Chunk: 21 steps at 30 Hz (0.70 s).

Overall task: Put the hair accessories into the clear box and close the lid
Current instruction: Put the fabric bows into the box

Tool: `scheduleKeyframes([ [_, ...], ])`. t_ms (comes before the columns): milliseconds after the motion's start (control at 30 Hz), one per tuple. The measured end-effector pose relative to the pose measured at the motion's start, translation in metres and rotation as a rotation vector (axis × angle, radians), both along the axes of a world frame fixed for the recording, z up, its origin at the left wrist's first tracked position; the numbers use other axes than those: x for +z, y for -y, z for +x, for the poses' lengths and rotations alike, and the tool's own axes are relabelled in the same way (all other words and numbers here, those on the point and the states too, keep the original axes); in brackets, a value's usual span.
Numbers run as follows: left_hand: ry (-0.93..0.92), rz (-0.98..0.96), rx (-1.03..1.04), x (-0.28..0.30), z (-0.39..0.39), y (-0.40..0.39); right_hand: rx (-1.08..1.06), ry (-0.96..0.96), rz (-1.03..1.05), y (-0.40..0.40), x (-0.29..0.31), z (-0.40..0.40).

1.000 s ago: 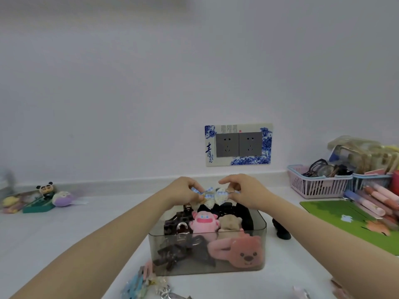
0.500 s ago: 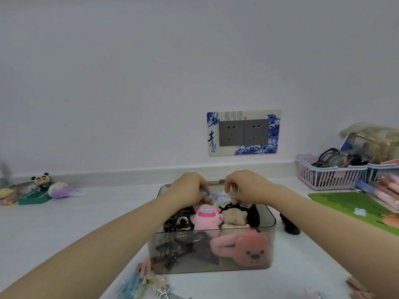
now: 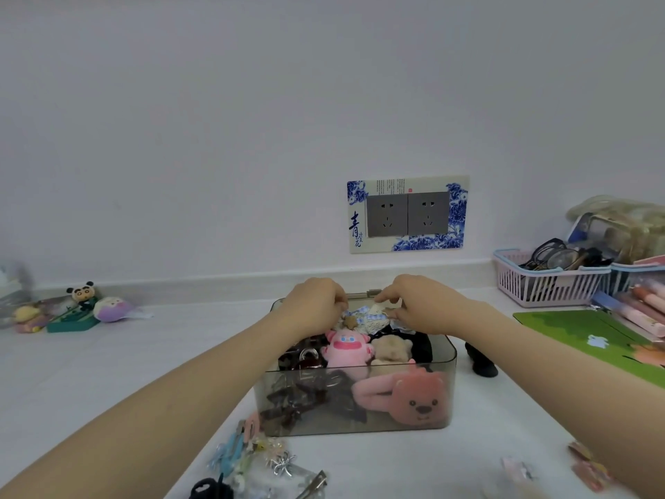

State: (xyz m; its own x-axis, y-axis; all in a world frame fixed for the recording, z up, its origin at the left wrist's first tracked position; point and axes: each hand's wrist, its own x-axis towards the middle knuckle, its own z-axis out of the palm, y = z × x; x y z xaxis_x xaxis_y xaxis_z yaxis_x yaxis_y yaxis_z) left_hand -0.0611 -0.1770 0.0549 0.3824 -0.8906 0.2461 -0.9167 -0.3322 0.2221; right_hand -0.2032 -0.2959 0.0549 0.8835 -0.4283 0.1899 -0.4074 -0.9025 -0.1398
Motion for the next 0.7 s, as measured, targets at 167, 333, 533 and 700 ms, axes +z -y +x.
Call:
scheduleKeyframes([
  [167,-0.099,-0.216,-0.037,0.019,-0.028,-0.04,0.09,0.209,0.007,-0.033,0.005,-0.026],
  [333,-0.094,-0.298,-0.072,0.014,-0.061,-0.105,0.19,0.411,0.061,-0.084,-0.001,-0.053],
  [533,-0.175,-0.064,-0.033,-0.02,-0.073,-0.154,0.288,0.347,0.13,-0.131,-0.031,-0.059],
  [700,-0.244,0.132,-0.047,-0.045,-0.056,-0.164,0.311,0.204,0.246,-0.151,-0.06,-0.047],
])
